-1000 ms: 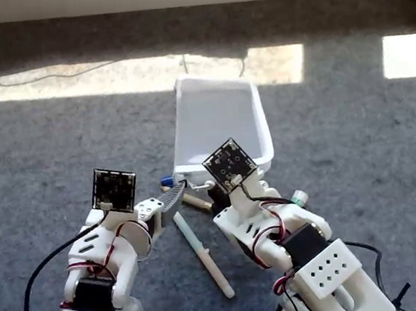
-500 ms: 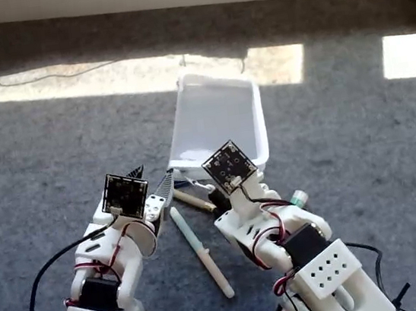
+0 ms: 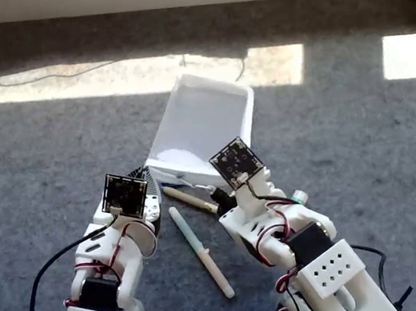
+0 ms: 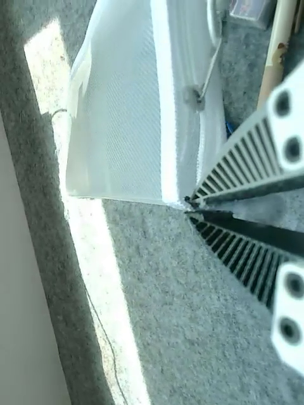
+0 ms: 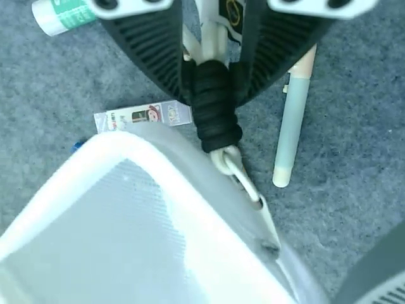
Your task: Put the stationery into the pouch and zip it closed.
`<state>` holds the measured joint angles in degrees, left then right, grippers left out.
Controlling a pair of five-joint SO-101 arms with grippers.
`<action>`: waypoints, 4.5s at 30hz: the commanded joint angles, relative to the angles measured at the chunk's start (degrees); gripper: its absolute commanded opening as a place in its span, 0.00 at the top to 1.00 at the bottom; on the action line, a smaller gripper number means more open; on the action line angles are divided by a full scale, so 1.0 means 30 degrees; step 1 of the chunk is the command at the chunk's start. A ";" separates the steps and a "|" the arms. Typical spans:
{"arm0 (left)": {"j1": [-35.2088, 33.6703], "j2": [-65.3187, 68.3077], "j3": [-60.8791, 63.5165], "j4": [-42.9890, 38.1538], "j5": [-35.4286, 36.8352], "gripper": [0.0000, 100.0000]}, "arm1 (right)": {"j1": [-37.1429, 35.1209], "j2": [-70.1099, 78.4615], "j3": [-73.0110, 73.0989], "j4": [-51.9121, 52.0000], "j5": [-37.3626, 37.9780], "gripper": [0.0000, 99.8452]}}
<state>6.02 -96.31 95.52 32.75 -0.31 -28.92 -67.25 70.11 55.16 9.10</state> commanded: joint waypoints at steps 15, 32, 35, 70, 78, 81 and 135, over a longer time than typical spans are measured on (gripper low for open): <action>-0.1509 -0.0220 -0.1714 0.1875 -0.0147 0.99 | 0.4147 -0.0396 -0.1685 0.0249 -0.0234 0.99; -0.1538 -0.0220 -0.1714 0.1875 -0.0147 0.99 | 0.5817 -0.0396 -0.2212 0.0278 -0.1846 0.99; -0.1538 -0.0220 -0.1714 0.1875 -0.0147 0.99 | 0.5875 -0.0396 -0.2212 0.0308 -0.2579 0.99; -0.2007 -0.0044 -0.0513 0.0674 0.1993 0.75 | 0.3385 -0.1480 -0.5319 0.5260 0.0381 0.99; -0.1304 -0.0132 0.0630 -0.0967 0.0850 0.75 | 0.0659 -0.4703 -0.5231 0.6696 0.0879 0.99; -0.1040 -0.0190 0.0601 -0.0908 0.0821 0.75 | 0.0659 -0.4703 -0.5289 0.6725 0.0879 0.99; 0.0454 0.9568 -1.7070 1.0930 0.1670 0.99 | 0.1861 -0.4674 -0.6579 0.1802 0.0879 0.96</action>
<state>6.37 -80.04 52.88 65.36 1.71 -24.18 -81.05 53.93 62.37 11.30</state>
